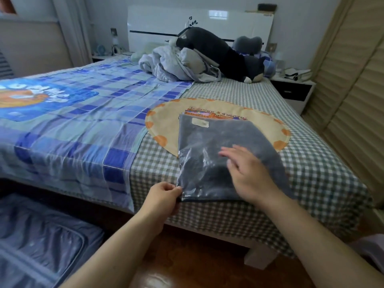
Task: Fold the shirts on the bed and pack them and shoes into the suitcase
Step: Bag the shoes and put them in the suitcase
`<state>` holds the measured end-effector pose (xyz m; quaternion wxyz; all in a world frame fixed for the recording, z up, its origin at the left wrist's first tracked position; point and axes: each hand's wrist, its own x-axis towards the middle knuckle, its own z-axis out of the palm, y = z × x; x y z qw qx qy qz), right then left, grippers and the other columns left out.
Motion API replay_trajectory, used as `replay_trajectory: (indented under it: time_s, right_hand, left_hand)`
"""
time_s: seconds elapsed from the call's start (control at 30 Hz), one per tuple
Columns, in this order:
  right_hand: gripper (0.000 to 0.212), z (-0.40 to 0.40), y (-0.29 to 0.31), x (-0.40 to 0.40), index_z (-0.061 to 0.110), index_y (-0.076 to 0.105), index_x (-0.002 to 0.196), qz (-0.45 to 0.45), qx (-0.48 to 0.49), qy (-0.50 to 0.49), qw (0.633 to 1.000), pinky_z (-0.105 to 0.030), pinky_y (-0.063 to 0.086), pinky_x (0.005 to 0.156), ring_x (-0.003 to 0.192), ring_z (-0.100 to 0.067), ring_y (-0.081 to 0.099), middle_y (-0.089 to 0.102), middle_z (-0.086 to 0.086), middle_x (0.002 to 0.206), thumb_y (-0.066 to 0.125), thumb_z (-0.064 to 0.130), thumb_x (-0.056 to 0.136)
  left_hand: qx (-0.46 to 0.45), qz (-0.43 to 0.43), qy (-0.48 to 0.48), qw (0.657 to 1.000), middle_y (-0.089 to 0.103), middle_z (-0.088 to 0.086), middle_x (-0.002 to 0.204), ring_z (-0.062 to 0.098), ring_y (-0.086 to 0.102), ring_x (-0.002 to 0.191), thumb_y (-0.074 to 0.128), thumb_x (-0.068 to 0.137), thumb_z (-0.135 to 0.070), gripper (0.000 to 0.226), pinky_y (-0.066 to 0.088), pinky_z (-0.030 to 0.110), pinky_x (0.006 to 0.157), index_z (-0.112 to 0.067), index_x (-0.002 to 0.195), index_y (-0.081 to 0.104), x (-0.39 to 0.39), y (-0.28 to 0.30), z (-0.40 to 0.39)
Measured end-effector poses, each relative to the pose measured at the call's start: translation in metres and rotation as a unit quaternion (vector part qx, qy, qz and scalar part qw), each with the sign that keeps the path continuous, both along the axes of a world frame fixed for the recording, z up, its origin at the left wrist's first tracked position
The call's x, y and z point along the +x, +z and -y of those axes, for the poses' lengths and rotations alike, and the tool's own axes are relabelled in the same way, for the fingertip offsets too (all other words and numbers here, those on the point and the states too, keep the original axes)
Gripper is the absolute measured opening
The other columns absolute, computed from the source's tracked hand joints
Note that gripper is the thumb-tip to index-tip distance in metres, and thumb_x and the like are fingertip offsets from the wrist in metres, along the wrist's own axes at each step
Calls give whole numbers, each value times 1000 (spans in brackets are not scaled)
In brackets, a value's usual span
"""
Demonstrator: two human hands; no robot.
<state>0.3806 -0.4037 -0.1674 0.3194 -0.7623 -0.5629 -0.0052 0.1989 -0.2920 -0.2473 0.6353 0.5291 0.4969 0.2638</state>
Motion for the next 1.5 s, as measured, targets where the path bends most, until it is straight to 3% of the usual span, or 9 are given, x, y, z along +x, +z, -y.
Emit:
replay_trajectory:
  time_s: [0.1,0.33,0.5,0.63,0.8,0.9,1.13,1.37,1.5]
  right_hand:
    - [45,-91,6,-18,28,35,155,28,-185,141,972,-37,6,125,155,-15,6,24,12,165,31,27,110]
    - [64,-184,-22,12,27,1,162,115,-413,62,901,-53,-4,124,156,-23,-8,-9,11,168,10,57,106]
    - [55,-167,-6,-7,26,28,158,55,-209,36,976,-47,15,124,153,-23,19,24,3,166,29,48,108]
    - [21,-55,-6,-56,15,64,95,-153,75,-45,984,-39,52,72,75,-18,66,69,-5,84,48,26,104]
    - [29,36,-44,-100,8,62,99,-573,-175,-100,795,-24,45,46,49,-15,58,64,-6,77,52,35,104]
    - [23,25,-60,-98,8,63,103,-689,-81,-88,714,-22,50,49,56,-12,61,67,-5,81,62,31,100]
    - [15,3,-67,-104,0,69,91,-737,20,-93,669,-16,45,45,47,-4,53,61,-1,58,65,14,97]
    - [26,-7,-62,-93,6,59,73,-703,59,-155,691,-16,44,42,42,-5,52,57,1,50,63,10,98]
    - [27,10,-52,-45,7,59,70,-705,133,-229,658,-15,43,40,39,-3,52,56,1,46,64,4,96]
  left_hand:
    - [7,-15,4,1000,61,2,56,16,55,53,71,94,-16,26,47,32,57,-12,71,62,-7,-8,-6]
    - [33,-10,23,999,70,8,63,22,65,59,76,90,-20,22,56,39,64,-9,73,68,-19,-9,-10]
    - [-62,68,11,996,64,2,58,13,57,52,68,96,-16,15,48,30,54,-6,85,66,-27,0,-9]
    - [-168,132,-29,976,63,8,66,14,60,54,60,100,-8,10,54,26,55,-5,91,61,-30,15,-5]
    - [-172,118,-75,975,63,7,71,11,61,52,66,97,-12,8,52,22,49,-8,91,64,-25,17,7]
    - [-134,89,-84,983,61,3,60,10,53,44,69,95,-17,9,41,21,42,-9,91,67,-14,19,21]
    - [-65,40,-49,996,53,6,47,15,48,38,62,101,-23,26,45,24,44,-3,84,61,11,12,40]
    - [21,6,1,1000,69,17,67,34,66,60,62,99,-34,35,58,50,70,-6,79,62,14,3,22]
    - [25,-3,40,999,61,5,61,21,57,60,62,100,-33,33,48,39,68,-8,78,65,0,1,-3]
